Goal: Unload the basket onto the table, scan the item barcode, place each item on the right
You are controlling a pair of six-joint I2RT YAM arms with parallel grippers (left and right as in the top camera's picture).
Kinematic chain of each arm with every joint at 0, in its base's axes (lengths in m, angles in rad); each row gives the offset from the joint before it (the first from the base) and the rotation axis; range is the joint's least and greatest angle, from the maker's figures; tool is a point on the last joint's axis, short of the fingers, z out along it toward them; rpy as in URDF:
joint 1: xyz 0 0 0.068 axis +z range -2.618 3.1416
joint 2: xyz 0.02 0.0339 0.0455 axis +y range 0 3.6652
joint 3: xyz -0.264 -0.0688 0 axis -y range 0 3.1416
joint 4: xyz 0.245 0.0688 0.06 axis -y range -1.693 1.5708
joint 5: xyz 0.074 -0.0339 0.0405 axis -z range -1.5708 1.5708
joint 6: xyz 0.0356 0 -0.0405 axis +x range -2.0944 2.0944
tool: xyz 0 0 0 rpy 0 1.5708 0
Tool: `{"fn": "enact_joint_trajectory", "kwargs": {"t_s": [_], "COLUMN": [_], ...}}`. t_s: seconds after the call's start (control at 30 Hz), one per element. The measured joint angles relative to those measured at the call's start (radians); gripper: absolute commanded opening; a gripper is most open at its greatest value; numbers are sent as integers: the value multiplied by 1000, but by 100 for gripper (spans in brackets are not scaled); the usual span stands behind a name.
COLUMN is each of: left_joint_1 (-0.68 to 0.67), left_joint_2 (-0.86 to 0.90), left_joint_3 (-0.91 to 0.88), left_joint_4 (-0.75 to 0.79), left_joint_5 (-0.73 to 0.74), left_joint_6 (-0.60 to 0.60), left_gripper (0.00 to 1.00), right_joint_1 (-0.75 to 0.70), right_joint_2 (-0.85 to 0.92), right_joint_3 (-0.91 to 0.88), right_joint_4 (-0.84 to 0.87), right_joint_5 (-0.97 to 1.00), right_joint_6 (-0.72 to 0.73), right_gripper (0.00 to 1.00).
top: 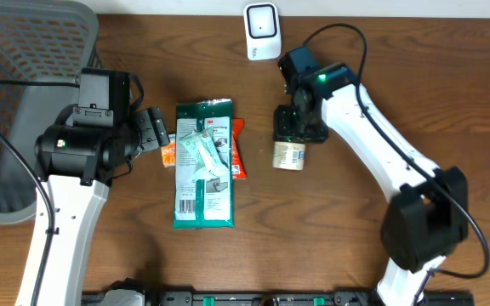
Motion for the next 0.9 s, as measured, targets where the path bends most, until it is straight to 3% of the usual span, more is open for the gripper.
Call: {"fn": "enact_joint_trajectory", "kwargs": {"t_s": [0.43,0.67,0.9], "left_joint_1": [0,0,0], "left_joint_2": [0,0,0], "left_joint_3": [0,0,0], "left_joint_4": [0,1,0], "left_joint_5": [0,0,0], "left_joint_6": [0,0,0], "left_gripper": [85,85,85], "right_joint_1": [232,382,415], "right_joint_2": [-323,-317,-314], "right_joint_3": [-55,-372,-637], "right_joint_4": [30,377,765], "right_joint_5": [420,711,900], "right_joint_6": [38,103,127], "right_gripper": [43,45,44]}}
